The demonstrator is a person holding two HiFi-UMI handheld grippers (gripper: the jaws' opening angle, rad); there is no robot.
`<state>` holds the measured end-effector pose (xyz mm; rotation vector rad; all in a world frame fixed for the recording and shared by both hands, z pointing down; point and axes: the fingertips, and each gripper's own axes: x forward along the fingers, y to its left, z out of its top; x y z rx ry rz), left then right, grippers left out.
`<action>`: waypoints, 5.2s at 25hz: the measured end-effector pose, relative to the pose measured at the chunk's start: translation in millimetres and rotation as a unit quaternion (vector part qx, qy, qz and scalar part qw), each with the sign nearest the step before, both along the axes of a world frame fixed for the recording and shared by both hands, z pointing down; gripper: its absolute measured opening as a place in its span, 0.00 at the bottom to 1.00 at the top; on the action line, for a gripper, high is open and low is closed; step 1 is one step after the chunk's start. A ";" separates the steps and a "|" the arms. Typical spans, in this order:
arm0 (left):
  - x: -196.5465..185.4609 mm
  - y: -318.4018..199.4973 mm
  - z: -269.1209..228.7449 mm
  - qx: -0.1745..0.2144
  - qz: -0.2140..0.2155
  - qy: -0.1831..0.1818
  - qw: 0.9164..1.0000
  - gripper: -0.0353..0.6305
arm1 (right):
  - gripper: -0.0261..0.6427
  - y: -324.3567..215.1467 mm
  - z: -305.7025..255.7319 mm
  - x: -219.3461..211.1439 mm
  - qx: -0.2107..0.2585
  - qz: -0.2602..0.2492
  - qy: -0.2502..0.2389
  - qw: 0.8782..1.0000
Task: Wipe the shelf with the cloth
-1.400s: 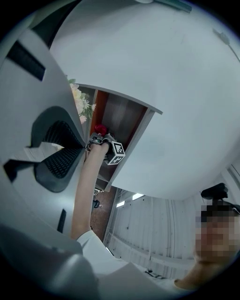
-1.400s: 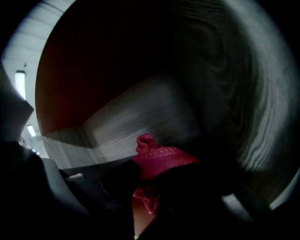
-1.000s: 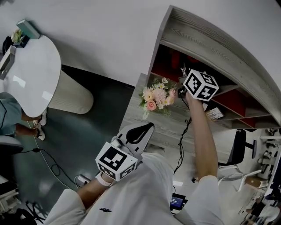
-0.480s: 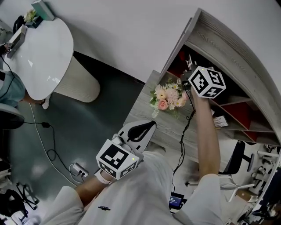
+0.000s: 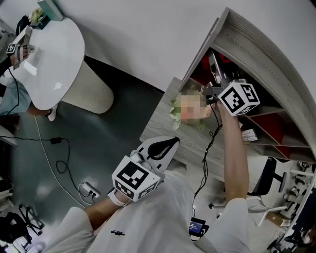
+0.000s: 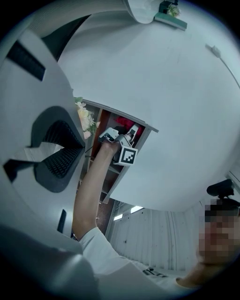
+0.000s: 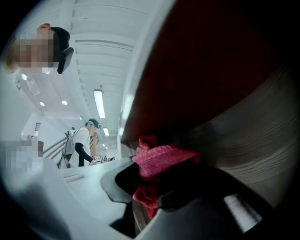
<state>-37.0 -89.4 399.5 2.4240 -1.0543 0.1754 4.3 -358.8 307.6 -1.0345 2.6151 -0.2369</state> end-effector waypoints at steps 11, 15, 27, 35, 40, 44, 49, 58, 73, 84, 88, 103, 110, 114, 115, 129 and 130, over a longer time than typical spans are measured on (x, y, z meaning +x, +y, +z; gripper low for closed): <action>-0.5 5.3 4.9 -0.004 0.006 -0.003 1.000 0.05 | 0.16 13.5 -5.5 -2.1 0.007 -0.018 0.012 1.000; -4.9 7.6 10.5 -0.011 0.001 -0.003 1.000 0.05 | 0.16 10.1 6.8 -5.4 -0.038 -0.063 0.015 0.997; -13.9 -2.5 11.8 -0.011 -0.018 -0.005 1.000 0.05 | 0.16 0.9 77.9 -11.2 -0.107 -0.113 0.152 0.976; -13.5 -4.0 11.4 -0.012 -0.026 -0.004 1.000 0.05 | 0.16 -4.3 96.5 -13.1 -0.099 -0.116 0.230 0.961; -14.2 -1.8 10.7 -0.011 -0.028 -0.007 1.000 0.05 | 0.16 1.0 114.5 -15.0 -0.109 -0.131 0.274 0.946; -10.0 0.0 10.0 -0.010 -0.025 -0.008 1.000 0.05 | 0.16 13.7 128.6 -18.8 -0.109 -0.166 0.326 0.924; -3.2 4.2 5.2 -0.006 -0.016 -0.005 1.000 0.05 | 0.16 37.1 121.2 -20.9 -0.089 -0.193 0.322 0.922; -1.2 8.7 -8.9 0.017 -0.002 0.001 1.000 0.05 | 0.16 88.0 78.5 -6.5 -0.066 -0.157 0.234 0.957; 11.9 4.5 -27.5 0.054 0.036 0.016 0.998 0.05 | 0.16 190.8 -48.8 102.7 0.007 0.000 0.058 0.998; 15.6 -4.9 -35.0 0.086 0.072 0.005 0.994 0.05 | 0.16 280.7 -10.2 193.0 -0.014 0.222 0.165 0.961; 19.1 -4.9 -39.6 0.098 0.088 -0.008 0.991 0.05 | 0.16 300.7 10.1 202.4 -0.046 0.259 0.162 0.951; 10.1 9.7 -38.7 0.097 0.077 -0.020 0.992 0.05 | 0.16 332.3 55.5 166.8 -0.080 0.309 0.166 0.933; 10.3 13.8 -39.9 0.102 0.071 -0.016 0.992 0.05 | 0.16 320.3 50.8 148.1 -0.068 0.269 0.185 0.943; 14.2 19.7 -39.5 0.102 0.067 -0.016 0.992 0.05 | 0.16 322.5 51.8 143.1 -0.075 0.249 0.177 0.949; 12.3 20.7 -41.1 0.104 0.064 -0.017 0.992 0.05 | 0.16 322.0 51.6 142.5 -0.075 0.246 0.178 0.950; 0.6 23.4 -45.2 0.094 0.041 -0.001 0.995 0.05 | 0.17 333.8 31.7 149.5 -0.060 0.279 0.174 0.942; 1.3 23.0 -44.5 0.092 0.040 0.001 0.995 0.05 | 0.17 334.4 33.6 151.1 -0.065 0.279 0.169 0.943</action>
